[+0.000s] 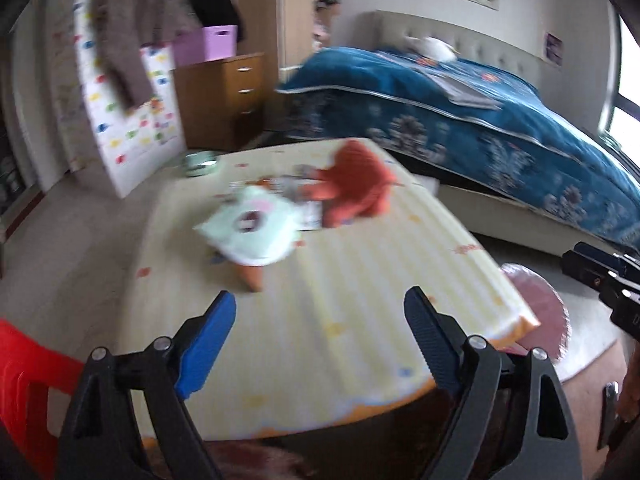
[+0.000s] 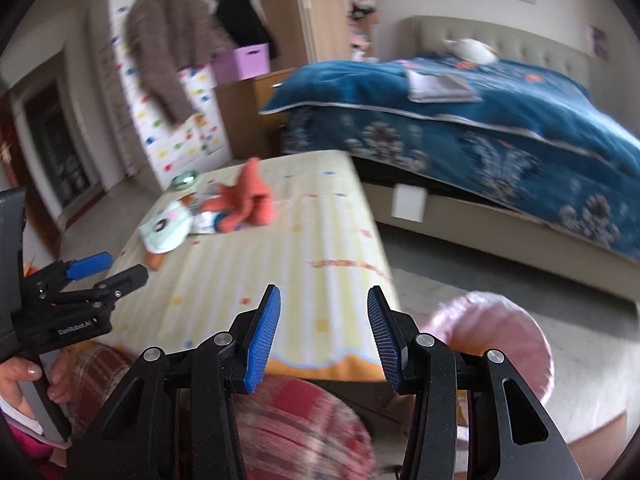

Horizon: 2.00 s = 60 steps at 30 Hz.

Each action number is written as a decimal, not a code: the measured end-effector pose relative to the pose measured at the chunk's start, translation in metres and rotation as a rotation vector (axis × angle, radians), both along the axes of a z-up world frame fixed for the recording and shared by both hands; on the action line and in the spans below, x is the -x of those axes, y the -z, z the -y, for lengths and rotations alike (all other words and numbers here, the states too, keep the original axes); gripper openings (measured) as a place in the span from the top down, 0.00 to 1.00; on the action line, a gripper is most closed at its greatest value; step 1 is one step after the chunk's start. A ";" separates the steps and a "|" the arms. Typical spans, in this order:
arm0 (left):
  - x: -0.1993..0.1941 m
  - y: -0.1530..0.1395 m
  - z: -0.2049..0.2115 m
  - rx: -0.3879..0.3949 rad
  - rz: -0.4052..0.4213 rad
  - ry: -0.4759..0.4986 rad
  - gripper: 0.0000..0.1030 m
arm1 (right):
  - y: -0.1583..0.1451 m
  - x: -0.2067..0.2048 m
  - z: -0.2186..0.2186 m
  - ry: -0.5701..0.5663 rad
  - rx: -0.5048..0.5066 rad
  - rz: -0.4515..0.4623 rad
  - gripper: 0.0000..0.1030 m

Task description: Collect trash

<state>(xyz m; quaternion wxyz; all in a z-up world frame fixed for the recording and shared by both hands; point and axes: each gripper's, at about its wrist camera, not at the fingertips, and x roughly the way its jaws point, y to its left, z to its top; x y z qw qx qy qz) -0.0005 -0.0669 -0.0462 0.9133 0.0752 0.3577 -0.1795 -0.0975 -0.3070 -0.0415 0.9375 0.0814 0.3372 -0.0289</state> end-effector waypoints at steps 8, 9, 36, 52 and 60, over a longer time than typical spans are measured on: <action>-0.044 0.000 -0.050 0.014 0.016 -0.103 0.12 | -0.006 -0.060 -0.059 -0.103 0.033 0.004 0.55; -0.051 0.002 -0.052 0.013 0.018 -0.109 0.11 | -0.006 -0.066 -0.062 -0.109 0.036 0.004 0.55; -0.135 0.051 0.002 -0.106 -0.072 -0.038 0.42 | 0.024 -0.124 -0.040 -0.085 -0.014 -0.078 0.53; -0.078 -0.006 -0.046 0.146 -0.009 -0.002 0.95 | 0.010 -0.104 -0.052 -0.110 -0.012 -0.044 0.53; -0.060 -0.044 -0.072 0.266 0.073 0.001 0.95 | 0.003 -0.099 -0.065 -0.135 -0.003 -0.032 0.52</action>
